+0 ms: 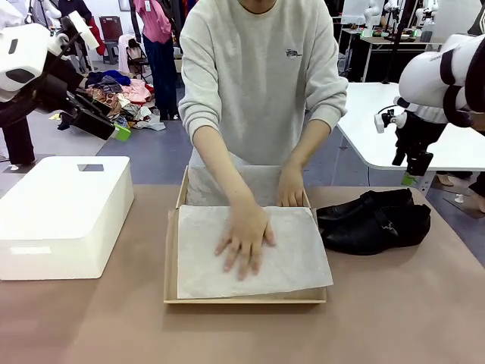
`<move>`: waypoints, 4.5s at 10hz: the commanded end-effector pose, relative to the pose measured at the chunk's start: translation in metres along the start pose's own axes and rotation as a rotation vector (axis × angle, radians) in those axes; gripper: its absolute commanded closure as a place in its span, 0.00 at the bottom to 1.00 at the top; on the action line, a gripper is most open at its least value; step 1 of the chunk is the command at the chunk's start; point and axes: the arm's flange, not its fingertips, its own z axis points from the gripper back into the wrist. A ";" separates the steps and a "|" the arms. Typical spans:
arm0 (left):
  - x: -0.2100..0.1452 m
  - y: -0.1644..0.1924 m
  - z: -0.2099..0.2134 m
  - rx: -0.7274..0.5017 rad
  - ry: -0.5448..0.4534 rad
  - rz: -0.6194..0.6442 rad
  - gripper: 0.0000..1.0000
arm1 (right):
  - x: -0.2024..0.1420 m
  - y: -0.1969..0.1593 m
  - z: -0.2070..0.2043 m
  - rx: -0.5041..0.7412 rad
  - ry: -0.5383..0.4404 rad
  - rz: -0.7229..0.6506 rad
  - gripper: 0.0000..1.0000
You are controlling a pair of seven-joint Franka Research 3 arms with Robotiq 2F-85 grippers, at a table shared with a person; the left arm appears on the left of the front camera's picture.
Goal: Pack the shoes into the box.
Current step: Place one shoe of the Shoes into the Shoes Box.
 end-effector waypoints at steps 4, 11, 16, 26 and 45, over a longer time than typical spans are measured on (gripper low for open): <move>0.000 0.001 -0.002 0.001 -0.014 -0.005 0.00 | 0.008 -0.012 -0.021 0.018 0.007 0.004 0.00; 0.000 0.001 -0.002 0.001 -0.014 -0.005 0.00 | 0.011 -0.018 -0.049 0.044 0.014 -0.007 0.00; 0.000 0.001 -0.002 0.001 -0.014 -0.005 0.00 | 0.012 -0.029 -0.061 0.069 0.020 -0.004 0.00; 0.000 0.001 -0.002 0.001 -0.014 -0.005 0.00 | 0.015 -0.032 -0.083 0.162 0.032 -0.070 0.43; 0.000 0.001 -0.002 0.001 -0.014 -0.005 0.00 | 0.040 -0.018 0.064 0.149 0.061 -0.264 1.00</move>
